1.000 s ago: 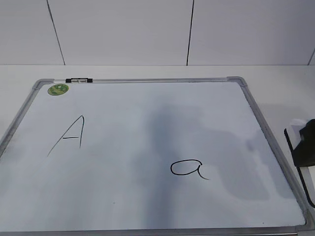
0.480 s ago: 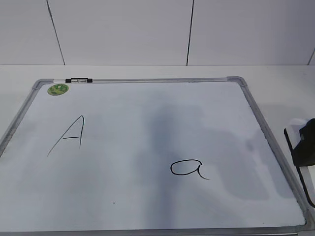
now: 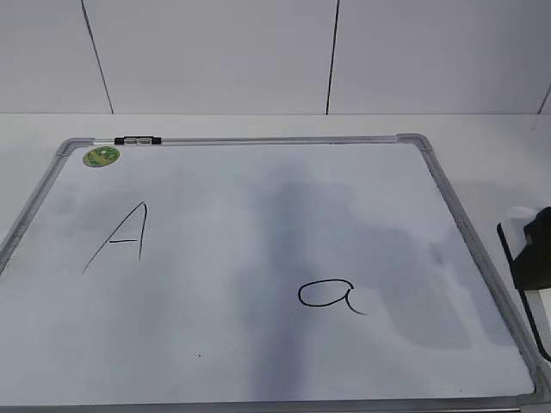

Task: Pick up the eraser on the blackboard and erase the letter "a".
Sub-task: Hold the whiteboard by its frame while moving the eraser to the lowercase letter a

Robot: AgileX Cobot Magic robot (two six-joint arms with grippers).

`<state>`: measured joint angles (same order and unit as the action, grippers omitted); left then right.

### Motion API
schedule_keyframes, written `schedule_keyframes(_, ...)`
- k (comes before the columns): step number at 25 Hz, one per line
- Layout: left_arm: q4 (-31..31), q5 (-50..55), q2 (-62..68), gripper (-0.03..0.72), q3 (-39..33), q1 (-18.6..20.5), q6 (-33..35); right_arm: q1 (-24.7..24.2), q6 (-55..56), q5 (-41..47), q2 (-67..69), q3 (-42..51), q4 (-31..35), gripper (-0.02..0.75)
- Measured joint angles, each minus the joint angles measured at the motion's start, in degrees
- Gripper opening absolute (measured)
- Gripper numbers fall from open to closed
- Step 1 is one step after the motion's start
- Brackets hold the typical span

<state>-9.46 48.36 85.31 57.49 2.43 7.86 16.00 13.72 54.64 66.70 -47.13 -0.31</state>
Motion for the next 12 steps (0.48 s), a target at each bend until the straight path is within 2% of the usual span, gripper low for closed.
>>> schedule_keyframes(4, 2.3, 3.1, 6.3, 0.412, 3.2, 0.0, 0.1, 0.0, 0.0, -0.4, 0.0, 0.0, 0.0, 0.545)
schedule_keyframes(12, 2.3, 5.1, 14.1, 0.412, 5.0, 0.4, 2.5, 0.0, -0.1, -1.0, 0.0, 0.0, -0.1, 0.545)
